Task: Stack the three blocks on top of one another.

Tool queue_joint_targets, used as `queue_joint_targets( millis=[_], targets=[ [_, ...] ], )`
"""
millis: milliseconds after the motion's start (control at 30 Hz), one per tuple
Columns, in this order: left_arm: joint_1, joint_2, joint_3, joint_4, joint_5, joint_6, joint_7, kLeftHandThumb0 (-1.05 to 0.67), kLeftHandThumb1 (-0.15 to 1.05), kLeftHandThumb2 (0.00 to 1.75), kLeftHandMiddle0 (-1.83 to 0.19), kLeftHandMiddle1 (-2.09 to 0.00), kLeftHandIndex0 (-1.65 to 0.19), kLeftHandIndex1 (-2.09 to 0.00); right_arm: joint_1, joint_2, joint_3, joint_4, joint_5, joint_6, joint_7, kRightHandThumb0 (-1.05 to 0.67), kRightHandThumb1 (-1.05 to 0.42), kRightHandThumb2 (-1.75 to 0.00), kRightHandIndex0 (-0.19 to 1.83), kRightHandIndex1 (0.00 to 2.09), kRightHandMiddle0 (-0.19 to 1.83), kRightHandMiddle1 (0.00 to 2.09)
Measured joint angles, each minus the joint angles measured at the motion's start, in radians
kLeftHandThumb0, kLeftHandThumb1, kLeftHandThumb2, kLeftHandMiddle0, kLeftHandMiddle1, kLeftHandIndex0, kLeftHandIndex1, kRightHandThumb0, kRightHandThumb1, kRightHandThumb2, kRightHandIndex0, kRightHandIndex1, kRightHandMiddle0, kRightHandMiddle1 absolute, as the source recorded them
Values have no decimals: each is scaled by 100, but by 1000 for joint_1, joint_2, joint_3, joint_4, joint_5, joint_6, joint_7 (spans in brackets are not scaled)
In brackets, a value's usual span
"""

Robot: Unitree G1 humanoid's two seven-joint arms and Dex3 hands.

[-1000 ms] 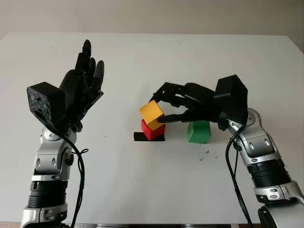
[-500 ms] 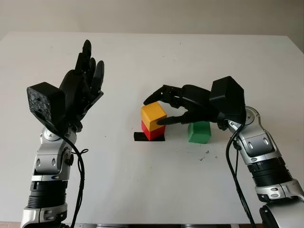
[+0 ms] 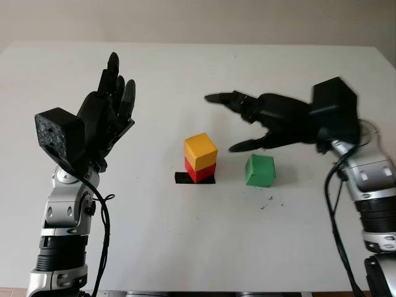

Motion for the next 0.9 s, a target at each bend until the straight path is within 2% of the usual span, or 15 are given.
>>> queue_joint_targets(
  millis=[167, 300, 400, 467, 600, 900],
  targets=[
    [0, 6, 0, 1, 0, 0, -4, -69, 105, 66, 19, 0, 19, 0, 1, -132, -55, -101, -75, -62, -36, -72, -91, -5, 2, 8, 24, 21],
    [0, 7, 1, 3, 0, 0, -4, -69, 105, 66, 19, 0, 19, 0, 62, -213, -105, -184, -159, -113, -94, -65, -86, -4, 8, 7, 30, 14],
    [0, 8, 1, 4, 0, 0, -3, -70, 105, 65, 19, 0, 19, 0, 129, -237, -111, -185, -197, -211, -106, -63, -85, -4, 10, 7, 31, 12],
    [0, 8, 1, 5, 0, 0, 0, -69, 105, 64, 19, 0, 19, 0, 166, -264, -109, -179, -242, -319, -115, -61, -84, -4, 9, 6, 32, 12],
    [0, 9, 1, 6, 0, 0, 0, -69, 105, 65, 19, 0, 19, 0, 202, -311, -94, -154, -321, -487, -134, -65, -86, -6, 7, 5, 35, 11],
    [0, 13, 1, 6, 0, 0, -3, -66, 105, 66, 19, 0, 19, 0, 235, -326, -67, -124, -458, -622, -205, -78, -91, -6, 9, 6, 40, 10]
  ],
)
